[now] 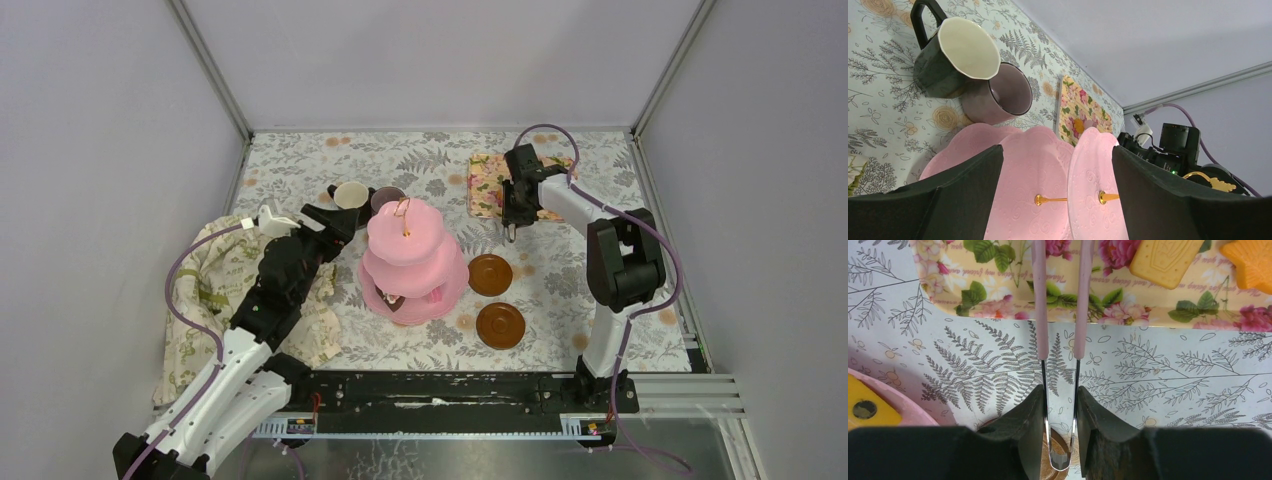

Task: Serve the afternoon tea
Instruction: Pick up the desert from the tray.

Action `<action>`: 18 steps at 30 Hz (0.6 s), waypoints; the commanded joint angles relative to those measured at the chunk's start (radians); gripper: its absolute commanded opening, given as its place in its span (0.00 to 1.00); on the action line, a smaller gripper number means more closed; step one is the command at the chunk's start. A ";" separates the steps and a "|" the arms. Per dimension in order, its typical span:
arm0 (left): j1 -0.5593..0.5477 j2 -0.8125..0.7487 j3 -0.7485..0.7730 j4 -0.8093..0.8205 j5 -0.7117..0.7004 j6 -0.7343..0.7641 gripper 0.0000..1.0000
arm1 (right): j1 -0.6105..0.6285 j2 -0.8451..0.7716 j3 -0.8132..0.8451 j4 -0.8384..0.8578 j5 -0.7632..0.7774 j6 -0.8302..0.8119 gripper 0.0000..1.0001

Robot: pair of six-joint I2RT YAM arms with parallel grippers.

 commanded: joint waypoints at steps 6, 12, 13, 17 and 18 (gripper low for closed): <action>-0.002 -0.003 0.004 0.029 0.008 -0.003 0.87 | -0.004 -0.055 0.030 -0.001 -0.015 -0.007 0.22; -0.002 -0.002 0.001 0.029 0.008 -0.002 0.87 | -0.003 -0.013 0.081 -0.039 -0.015 -0.012 0.31; -0.002 -0.001 -0.001 0.030 0.008 -0.002 0.87 | -0.003 -0.009 0.087 -0.044 -0.014 -0.013 0.33; -0.002 -0.001 -0.004 0.032 0.006 -0.002 0.87 | -0.004 -0.007 0.081 -0.045 -0.007 -0.017 0.38; -0.002 0.000 -0.005 0.034 0.007 -0.002 0.87 | -0.003 -0.005 0.081 -0.044 -0.006 -0.016 0.39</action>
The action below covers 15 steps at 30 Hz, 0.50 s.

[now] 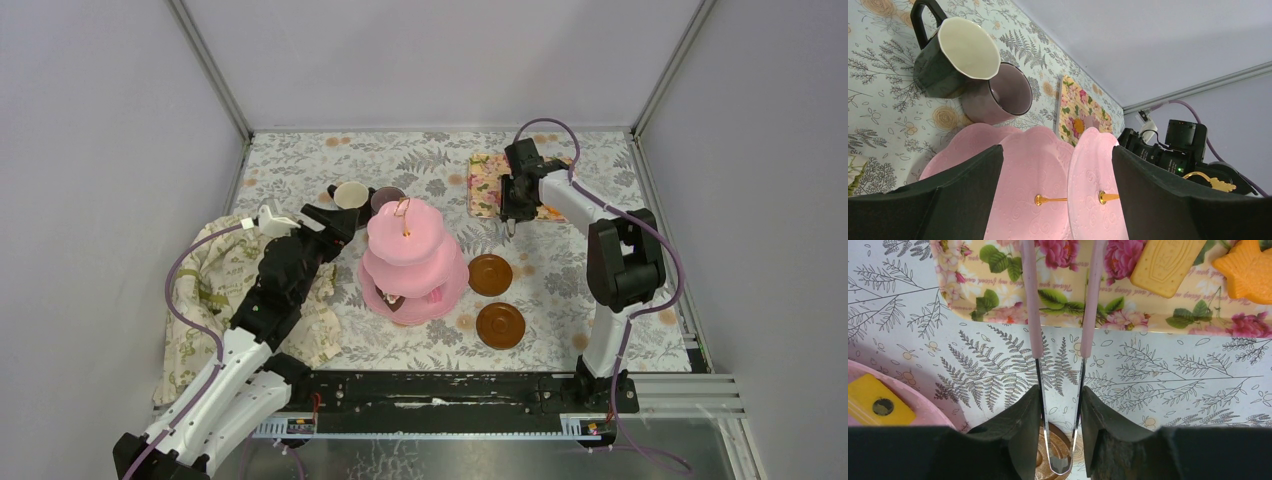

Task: Serve the afternoon tea
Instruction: Pick up the desert from the tray.

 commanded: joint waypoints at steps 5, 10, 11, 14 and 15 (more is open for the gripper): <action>-0.003 -0.002 -0.006 0.033 0.008 -0.001 0.87 | -0.003 0.012 0.049 -0.024 0.009 -0.015 0.41; -0.003 -0.012 -0.007 0.029 0.002 0.001 0.87 | -0.004 0.040 0.070 -0.031 0.004 -0.016 0.41; -0.003 -0.013 -0.009 0.029 0.002 0.001 0.87 | -0.005 0.046 0.074 -0.034 0.006 -0.016 0.41; -0.002 -0.012 -0.014 0.029 0.006 -0.004 0.87 | -0.005 0.063 0.082 -0.037 0.009 -0.018 0.41; -0.002 -0.012 -0.016 0.029 0.008 -0.006 0.87 | -0.005 0.070 0.085 -0.039 0.009 -0.018 0.41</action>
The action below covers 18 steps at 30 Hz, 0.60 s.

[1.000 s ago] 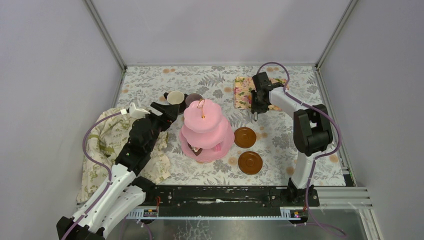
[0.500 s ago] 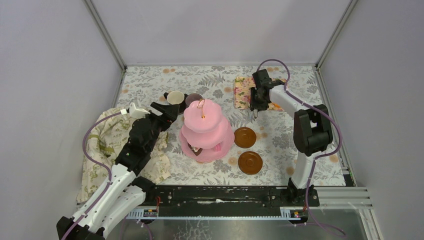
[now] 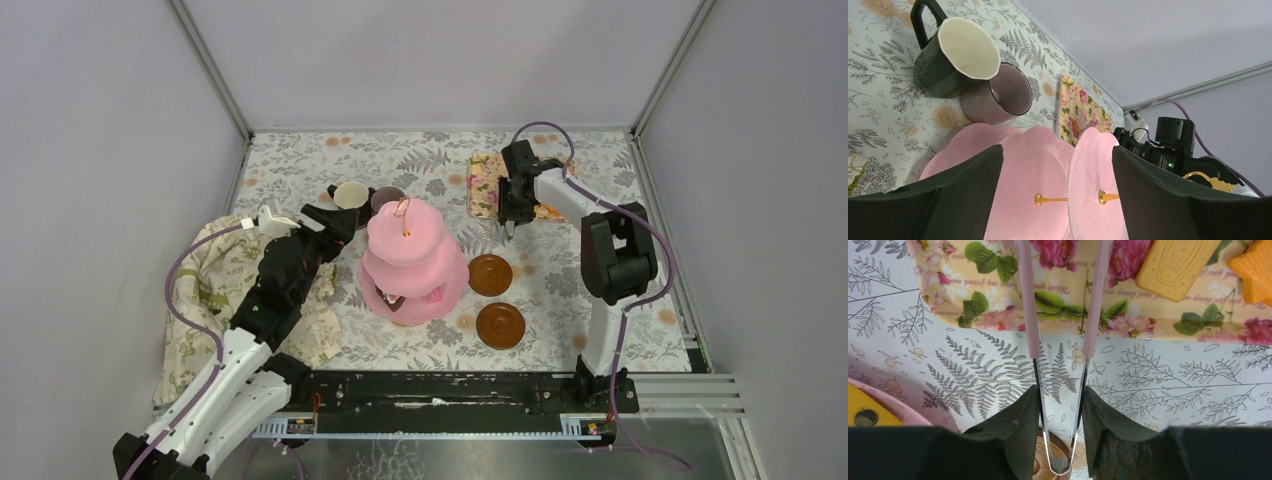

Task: Serve the afternoon tea
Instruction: Pick up the desert from the tray.

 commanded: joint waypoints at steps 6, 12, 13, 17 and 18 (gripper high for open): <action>-0.002 -0.014 -0.013 0.029 0.002 -0.003 0.87 | -0.005 0.043 0.080 -0.031 0.024 -0.019 0.42; -0.003 -0.010 -0.019 0.031 0.003 -0.006 0.87 | -0.007 0.068 0.102 -0.039 0.033 -0.025 0.43; -0.002 -0.010 -0.022 0.033 0.003 -0.008 0.87 | -0.007 0.073 0.106 -0.040 0.034 -0.025 0.43; -0.003 -0.007 -0.023 0.035 0.003 -0.008 0.87 | -0.007 0.093 0.121 -0.045 0.035 -0.026 0.43; -0.002 -0.008 -0.023 0.035 0.003 -0.008 0.87 | -0.009 0.097 0.123 -0.046 0.037 -0.028 0.43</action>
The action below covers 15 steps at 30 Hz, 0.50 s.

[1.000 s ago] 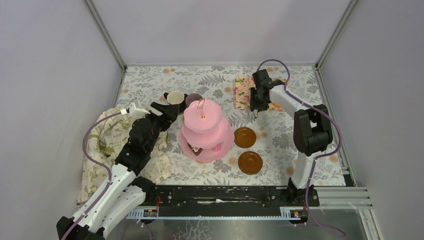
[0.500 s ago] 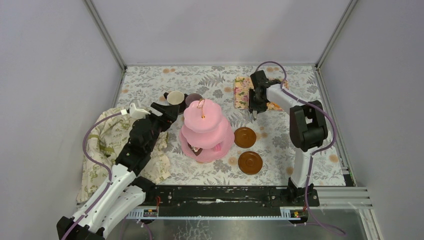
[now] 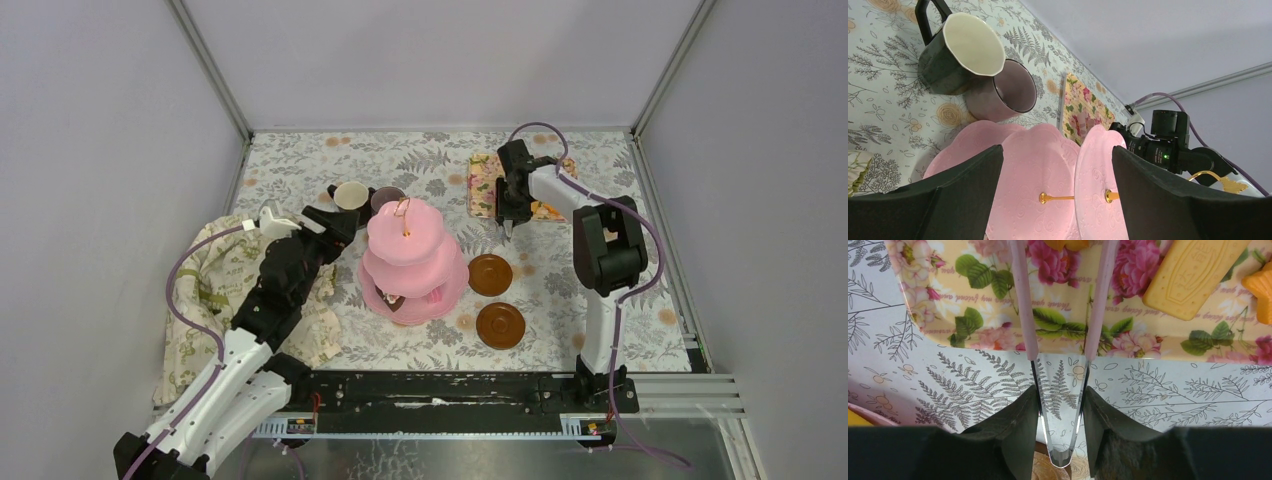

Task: Serve the afternoon tea
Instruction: Pick up the desert from the tray.

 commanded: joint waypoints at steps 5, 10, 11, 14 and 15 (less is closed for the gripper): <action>-0.002 -0.005 -0.012 0.037 0.002 -0.010 0.87 | -0.008 0.028 0.067 -0.028 0.034 -0.025 0.42; -0.002 -0.002 -0.013 0.041 0.007 -0.013 0.87 | -0.007 0.032 0.074 -0.038 0.032 -0.026 0.34; -0.003 -0.002 -0.014 0.040 0.007 -0.013 0.87 | -0.008 0.030 0.073 -0.039 0.030 -0.026 0.32; -0.003 -0.004 -0.014 0.039 0.007 -0.013 0.87 | -0.008 0.020 0.065 -0.034 0.027 -0.027 0.27; -0.002 -0.006 -0.014 0.040 0.007 -0.013 0.87 | -0.007 0.016 0.060 -0.032 0.023 -0.025 0.25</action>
